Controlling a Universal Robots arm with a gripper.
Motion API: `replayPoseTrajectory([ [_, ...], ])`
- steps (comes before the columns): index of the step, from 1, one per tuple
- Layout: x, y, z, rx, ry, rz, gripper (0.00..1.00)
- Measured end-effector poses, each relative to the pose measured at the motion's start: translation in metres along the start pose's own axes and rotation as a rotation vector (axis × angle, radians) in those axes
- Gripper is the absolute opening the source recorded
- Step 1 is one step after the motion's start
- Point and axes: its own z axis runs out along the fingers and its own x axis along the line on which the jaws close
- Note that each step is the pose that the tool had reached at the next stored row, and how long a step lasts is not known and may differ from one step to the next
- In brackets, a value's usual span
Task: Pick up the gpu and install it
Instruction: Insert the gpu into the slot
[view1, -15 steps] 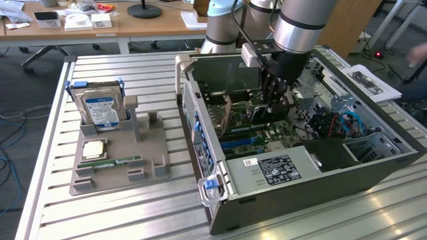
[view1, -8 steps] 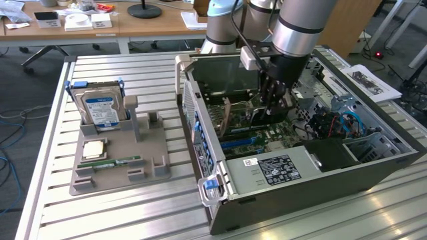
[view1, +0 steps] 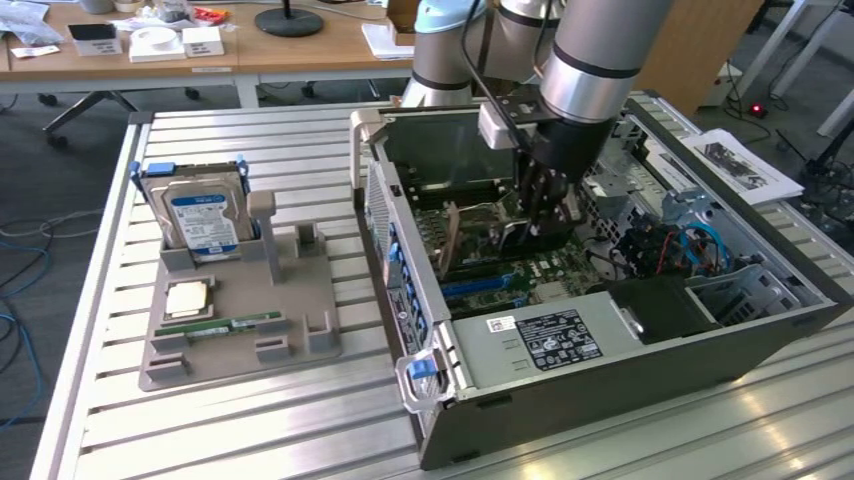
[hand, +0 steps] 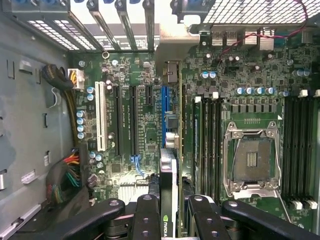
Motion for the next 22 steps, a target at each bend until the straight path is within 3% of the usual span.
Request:
replayPoseTrajectory([
  [14,0.0,0.0037,0.0049,0.0,0.0,0.0,0.27],
  [22,0.001,0.0053,0.0136,0.0,-0.0001,-0.001,0.27],
])
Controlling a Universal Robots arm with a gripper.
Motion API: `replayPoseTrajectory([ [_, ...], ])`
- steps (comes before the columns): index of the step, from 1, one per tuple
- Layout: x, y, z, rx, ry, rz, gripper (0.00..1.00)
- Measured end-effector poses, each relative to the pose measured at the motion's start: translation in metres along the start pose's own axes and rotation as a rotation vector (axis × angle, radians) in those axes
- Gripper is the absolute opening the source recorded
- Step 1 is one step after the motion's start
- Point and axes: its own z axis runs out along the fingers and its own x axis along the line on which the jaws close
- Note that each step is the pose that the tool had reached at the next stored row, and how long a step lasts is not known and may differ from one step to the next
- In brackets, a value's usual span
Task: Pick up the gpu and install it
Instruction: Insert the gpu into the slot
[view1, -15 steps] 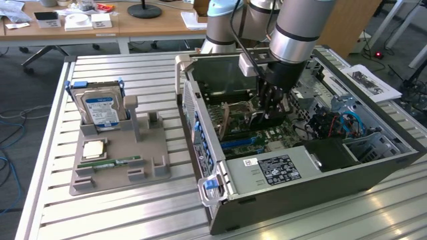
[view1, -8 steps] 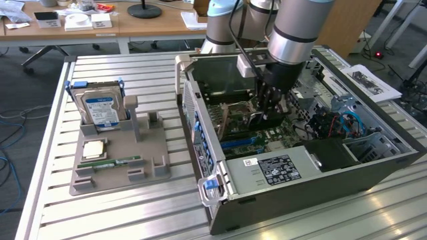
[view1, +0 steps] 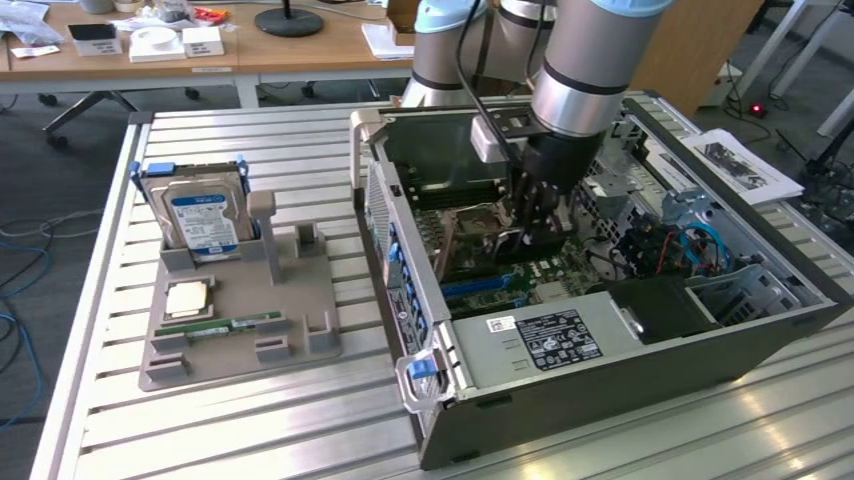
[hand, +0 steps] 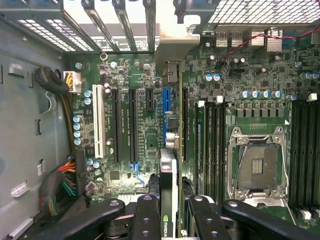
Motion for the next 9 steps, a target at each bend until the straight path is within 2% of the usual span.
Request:
replayPoseTrajectory([
  [9,0.0001,0.0018,0.0023,0.0,0.0,0.0,0.27],
])
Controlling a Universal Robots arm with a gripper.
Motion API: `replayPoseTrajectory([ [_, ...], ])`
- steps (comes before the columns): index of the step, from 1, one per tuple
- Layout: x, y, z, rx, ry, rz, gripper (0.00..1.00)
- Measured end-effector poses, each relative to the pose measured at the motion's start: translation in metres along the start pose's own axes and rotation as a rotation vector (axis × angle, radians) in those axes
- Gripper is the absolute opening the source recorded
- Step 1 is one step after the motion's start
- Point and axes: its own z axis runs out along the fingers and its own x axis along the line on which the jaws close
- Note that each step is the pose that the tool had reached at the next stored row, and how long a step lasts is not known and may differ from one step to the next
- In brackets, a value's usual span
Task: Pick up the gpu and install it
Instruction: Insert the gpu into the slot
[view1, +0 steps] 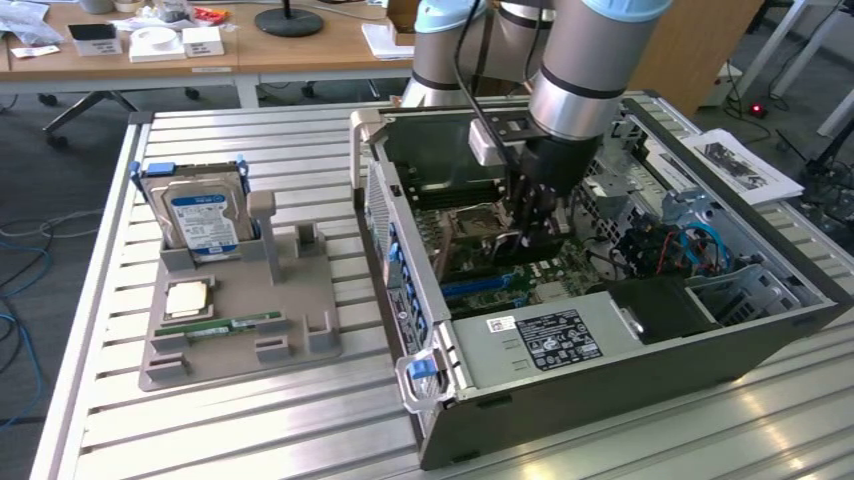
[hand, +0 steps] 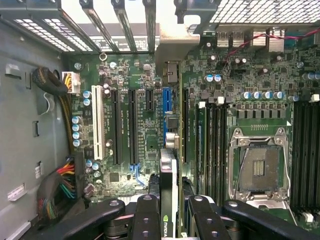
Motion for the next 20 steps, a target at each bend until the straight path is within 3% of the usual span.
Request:
replayPoseTrajectory([
  [9,0.0,0.0077,0.0012,0.0,0.0,0.0,0.27],
  [20,0.001,0.0117,0.0096,-0.0001,0.0003,0.0,0.27],
])
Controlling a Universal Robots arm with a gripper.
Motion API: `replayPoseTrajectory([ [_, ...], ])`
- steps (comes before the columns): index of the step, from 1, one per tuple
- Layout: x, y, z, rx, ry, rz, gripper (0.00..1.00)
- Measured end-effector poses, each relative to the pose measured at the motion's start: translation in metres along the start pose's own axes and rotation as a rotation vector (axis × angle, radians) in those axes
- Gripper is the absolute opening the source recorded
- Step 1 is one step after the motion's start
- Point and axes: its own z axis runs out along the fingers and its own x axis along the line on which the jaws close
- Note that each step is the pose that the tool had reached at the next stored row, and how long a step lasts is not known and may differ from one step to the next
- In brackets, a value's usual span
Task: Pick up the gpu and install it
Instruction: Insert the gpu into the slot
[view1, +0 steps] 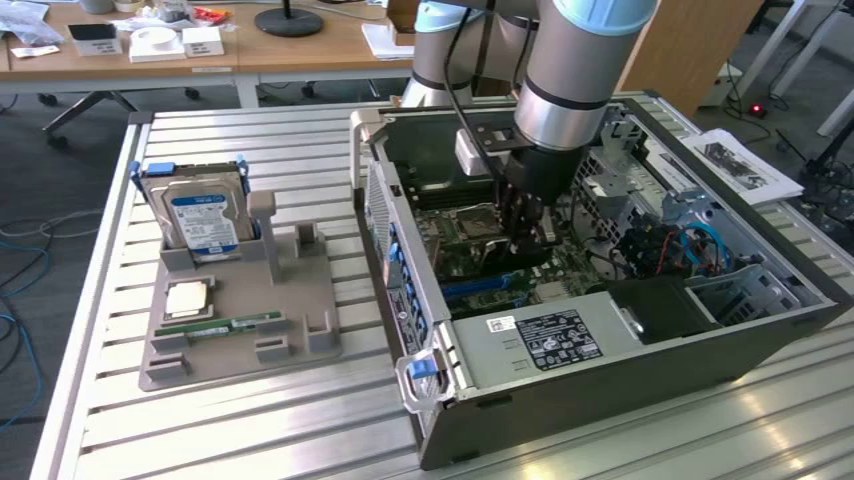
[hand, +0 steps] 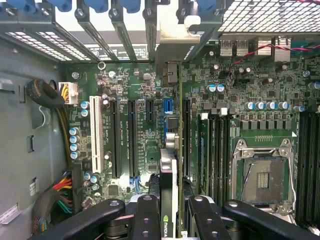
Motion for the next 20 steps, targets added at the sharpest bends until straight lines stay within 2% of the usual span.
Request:
replayPoseTrajectory([
  [6,0.0002,0.0051,0.0006,0.0,0.0007,0.0,0.27],
  [15,0.002,0.0051,0.0009,0.0001,0.0011,0.0,0.27],
  [20,0.0022,0.0081,0.0011,0.0001,0.0011,0.0,0.27],
])
